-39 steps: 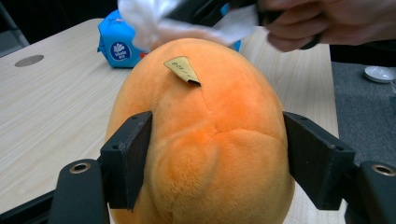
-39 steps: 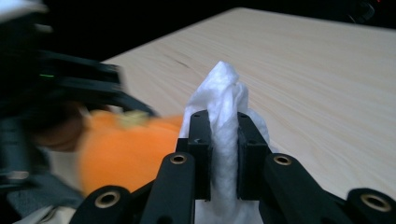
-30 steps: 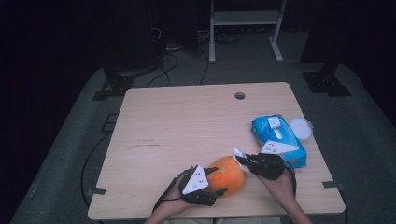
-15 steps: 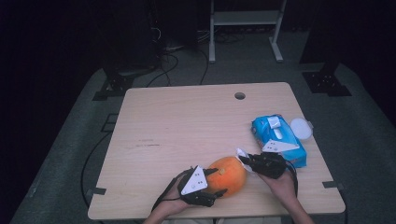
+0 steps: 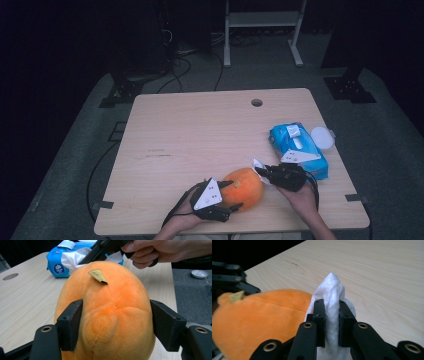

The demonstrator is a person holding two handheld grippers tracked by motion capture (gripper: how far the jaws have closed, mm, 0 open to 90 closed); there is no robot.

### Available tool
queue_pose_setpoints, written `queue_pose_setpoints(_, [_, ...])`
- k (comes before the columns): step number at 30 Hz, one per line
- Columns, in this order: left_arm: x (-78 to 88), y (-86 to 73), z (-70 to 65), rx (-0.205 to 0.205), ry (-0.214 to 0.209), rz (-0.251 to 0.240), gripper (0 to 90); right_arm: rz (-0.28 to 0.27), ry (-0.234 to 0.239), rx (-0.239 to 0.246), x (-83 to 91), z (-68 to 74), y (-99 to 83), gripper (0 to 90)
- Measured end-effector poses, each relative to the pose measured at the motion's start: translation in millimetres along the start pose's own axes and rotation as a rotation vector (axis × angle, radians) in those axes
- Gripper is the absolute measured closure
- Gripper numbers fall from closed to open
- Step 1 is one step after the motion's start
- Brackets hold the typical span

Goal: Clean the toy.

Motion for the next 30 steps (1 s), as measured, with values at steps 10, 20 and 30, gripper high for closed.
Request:
queue_pose_setpoints(10, [-0.1,0.2,2.1,0.031,0.022,-0.01,27.9,-0.055,0.09,0.084,3.2,31.8,11.9,78.8])
queue_pose_setpoints(20, [-0.3,1.0,6.8,0.093,0.042,-0.016,26.4,-0.057,0.063,0.094,6.6,34.6,12.7,78.7])
queue_pose_setpoints(30, [-0.1,-1.1,9.9,0.131,0.018,-0.04,23.6,-0.048,0.023,0.194,2.5,44.1,11.9,78.9])
Point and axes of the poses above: each handheld gripper's, and its own axes: x roughly backward along the jaws, y roughly out of its top, z roughly to its left, the point moved 1 cm from there along -x, roughly forward along the jaws, and after that the axes turned 1 degree about y, right-handed, at the moved point
